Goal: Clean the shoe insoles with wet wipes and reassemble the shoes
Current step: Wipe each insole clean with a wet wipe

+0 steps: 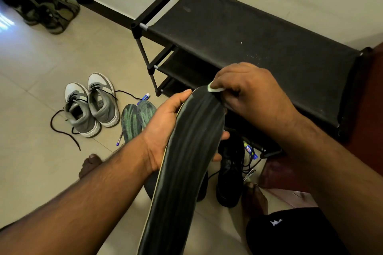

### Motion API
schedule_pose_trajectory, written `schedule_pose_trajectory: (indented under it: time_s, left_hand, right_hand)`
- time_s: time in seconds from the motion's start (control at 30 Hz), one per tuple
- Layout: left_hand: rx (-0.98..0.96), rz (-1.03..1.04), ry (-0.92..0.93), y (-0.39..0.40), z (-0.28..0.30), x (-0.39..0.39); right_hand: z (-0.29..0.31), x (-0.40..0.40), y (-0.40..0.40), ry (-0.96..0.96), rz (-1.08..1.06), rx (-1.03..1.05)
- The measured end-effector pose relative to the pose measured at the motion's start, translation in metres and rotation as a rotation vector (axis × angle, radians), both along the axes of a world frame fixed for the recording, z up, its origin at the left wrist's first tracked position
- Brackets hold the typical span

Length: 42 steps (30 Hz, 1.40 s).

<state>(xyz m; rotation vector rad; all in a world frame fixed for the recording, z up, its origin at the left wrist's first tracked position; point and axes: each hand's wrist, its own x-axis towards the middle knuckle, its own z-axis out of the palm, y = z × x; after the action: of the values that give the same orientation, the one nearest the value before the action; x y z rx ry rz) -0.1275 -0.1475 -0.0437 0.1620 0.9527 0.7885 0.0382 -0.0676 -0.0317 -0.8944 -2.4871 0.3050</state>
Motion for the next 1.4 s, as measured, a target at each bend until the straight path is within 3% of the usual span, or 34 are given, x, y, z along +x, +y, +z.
schedule_pose_trajectory:
  time_s: [0.33, 0.53, 0.67, 0.77, 0.83, 0.9, 1.07, 1.2, 1.4]
  left_hand:
    - [0.036, 0.073, 0.066, 0.003, 0.003, -0.002]
    - [0.08, 0.125, 0.087, 0.004, -0.003, -0.003]
    - [0.073, 0.163, 0.081, 0.002, -0.009, -0.009]
    - [0.08, 0.186, 0.081, 0.001, -0.013, -0.014]
    - [0.064, 0.206, 0.067, -0.002, -0.016, -0.014]
    - [0.054, 0.201, 0.051, -0.006, -0.017, -0.012]
    - [0.058, 0.153, 0.019, -0.011, -0.017, -0.003]
    - [0.046, 0.15, -0.031, -0.009, -0.013, 0.006]
    - [0.069, 0.109, 0.013, -0.009, -0.012, 0.011]
  right_hand:
    - [0.005, 0.0, -0.002, -0.012, -0.048, -0.147]
    - [0.007, -0.004, -0.007, -0.201, -0.059, -0.284]
    - [0.006, -0.007, -0.014, -0.26, 0.001, -0.515]
    - [0.019, 0.002, -0.01, 0.0, -0.027, -0.766]
    - [0.023, 0.011, -0.001, 0.296, -0.166, -0.838]
    - [0.024, 0.015, 0.004, 0.463, -0.27, -0.845]
    - [0.009, -0.002, -0.003, 0.42, -0.377, -0.899]
    - [0.003, -0.012, -0.007, 0.395, -0.458, -0.757]
    - [0.005, -0.019, -0.022, 0.393, -0.377, -0.599]
